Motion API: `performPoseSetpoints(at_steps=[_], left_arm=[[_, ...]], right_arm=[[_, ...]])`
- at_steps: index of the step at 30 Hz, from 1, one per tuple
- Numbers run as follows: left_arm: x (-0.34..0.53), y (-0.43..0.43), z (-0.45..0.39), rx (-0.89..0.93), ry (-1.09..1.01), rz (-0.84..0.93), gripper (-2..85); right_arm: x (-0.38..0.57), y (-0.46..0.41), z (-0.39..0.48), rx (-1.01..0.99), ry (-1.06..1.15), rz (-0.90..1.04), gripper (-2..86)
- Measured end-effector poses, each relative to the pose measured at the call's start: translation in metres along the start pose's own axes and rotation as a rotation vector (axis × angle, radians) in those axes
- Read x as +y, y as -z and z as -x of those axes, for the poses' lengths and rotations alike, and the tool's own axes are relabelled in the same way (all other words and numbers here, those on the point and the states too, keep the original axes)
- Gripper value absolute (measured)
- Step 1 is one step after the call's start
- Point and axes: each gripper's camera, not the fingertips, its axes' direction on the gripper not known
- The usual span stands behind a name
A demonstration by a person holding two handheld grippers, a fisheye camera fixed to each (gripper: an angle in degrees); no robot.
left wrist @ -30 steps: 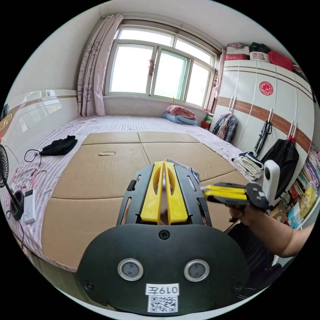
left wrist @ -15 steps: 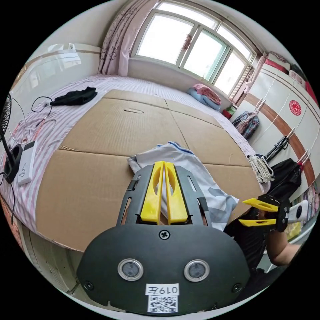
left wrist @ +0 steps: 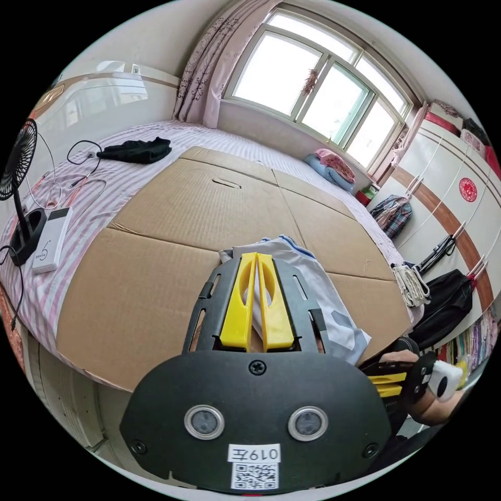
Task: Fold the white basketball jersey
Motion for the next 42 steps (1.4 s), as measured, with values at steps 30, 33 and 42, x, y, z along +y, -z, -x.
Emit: performPoseSetpoints(at_steps=[30,33,42], left_arm=[[-0.017,-0.082,-0.002,-0.044,-0.115,0.081,0.8],[-0.022,-0.102,-0.01,0.0,-0.141,0.133,0.7],[-0.03,-0.126,-0.039,0.038,-0.218,0.16,0.8]], right_arm=[[0.163,0.052,-0.254,0.625,-0.872,0.087,6.1],[0.096,0.034,-0.218,0.352,-0.597,-0.045,6.4],[-0.013,-0.074,-0.178,0.077,-0.237,0.23,10.6]])
